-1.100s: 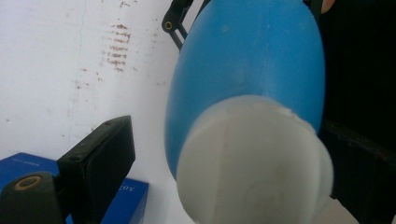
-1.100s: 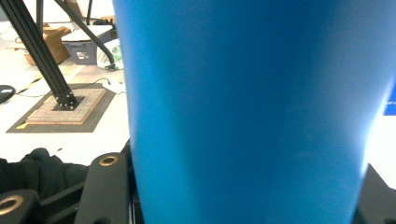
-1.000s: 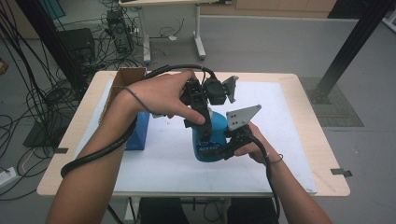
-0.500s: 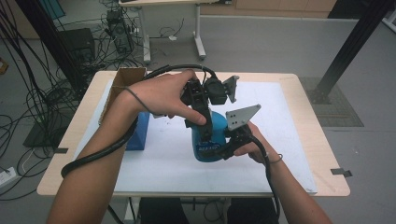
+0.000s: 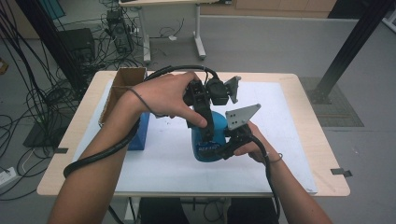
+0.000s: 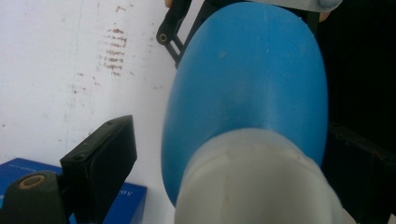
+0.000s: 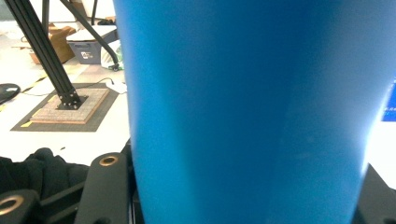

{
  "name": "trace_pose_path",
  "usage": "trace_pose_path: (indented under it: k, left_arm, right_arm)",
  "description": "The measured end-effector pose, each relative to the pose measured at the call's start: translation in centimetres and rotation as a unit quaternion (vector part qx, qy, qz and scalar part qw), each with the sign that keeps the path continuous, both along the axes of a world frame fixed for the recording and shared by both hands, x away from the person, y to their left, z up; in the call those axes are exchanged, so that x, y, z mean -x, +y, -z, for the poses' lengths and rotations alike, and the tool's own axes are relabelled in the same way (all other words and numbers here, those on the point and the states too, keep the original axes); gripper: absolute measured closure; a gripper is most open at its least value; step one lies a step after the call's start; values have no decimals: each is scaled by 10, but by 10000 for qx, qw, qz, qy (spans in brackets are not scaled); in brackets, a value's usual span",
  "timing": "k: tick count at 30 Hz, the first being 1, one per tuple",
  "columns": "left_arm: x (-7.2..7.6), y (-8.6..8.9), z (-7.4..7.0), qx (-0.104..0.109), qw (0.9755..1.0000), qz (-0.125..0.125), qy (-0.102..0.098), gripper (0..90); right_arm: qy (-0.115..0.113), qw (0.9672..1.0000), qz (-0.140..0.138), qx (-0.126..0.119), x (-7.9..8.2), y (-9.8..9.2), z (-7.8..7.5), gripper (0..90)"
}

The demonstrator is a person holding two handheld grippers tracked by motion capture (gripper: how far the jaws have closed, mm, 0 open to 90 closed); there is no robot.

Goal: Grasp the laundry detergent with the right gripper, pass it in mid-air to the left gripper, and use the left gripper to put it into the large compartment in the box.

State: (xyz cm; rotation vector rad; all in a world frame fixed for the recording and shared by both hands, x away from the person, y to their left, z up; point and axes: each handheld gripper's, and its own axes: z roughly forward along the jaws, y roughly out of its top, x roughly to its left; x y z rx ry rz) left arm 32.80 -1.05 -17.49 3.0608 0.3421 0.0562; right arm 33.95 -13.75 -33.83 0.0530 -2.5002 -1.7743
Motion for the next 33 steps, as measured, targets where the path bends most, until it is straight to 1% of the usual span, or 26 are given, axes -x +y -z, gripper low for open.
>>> trace_pose_path:
  k: [3,7,10,11,13,15,17,18,19,21,28,33]
  left_arm:
    - [0,-1,2,-38,10000,30,35,107]
    - [0,-2,4,-124,9999,76,70,156]
    - [1,-2,5,-119,9999,69,78,186]
    - [1,-3,5,-125,9999,82,65,214]
    - [1,-3,5,-85,9999,71,74,230]
    - [1,-4,5,-99,9999,69,77,270]
    - [0,-4,5,-90,9999,62,93,279]
    - [0,-4,5,-52,9999,59,110,293]
    - [0,-4,5,-52,9999,59,110,349]
    - [0,-5,4,-6,9999,45,161,359]
    - [-1,-6,4,-65,9998,-16,191,369]
    - [0,-6,3,-56,9998,-36,184,370]
  right_arm:
    - [21,10000,-12,6,0,0,-1,417]
    - [6,10000,-6,2,0,0,-1,418]
    - [13,10000,-4,-2,1,0,-1,418]
    - [13,10000,-1,-1,1,0,-1,417]
    - [-22,10000,-7,4,1,0,-1,417]
    - [-7,10000,-14,6,1,0,-1,417]
    - [9,10000,-6,-3,1,0,-1,417]
    - [-4,10000,-5,6,1,0,-1,418]
    - [-4,10000,-5,6,1,0,-1,418]
    - [11,10000,-1,0,1,0,-1,418]
    - [9,10000,-3,5,1,-1,-1,418]
    - [-3,10000,-4,-19,1,-1,-2,418]
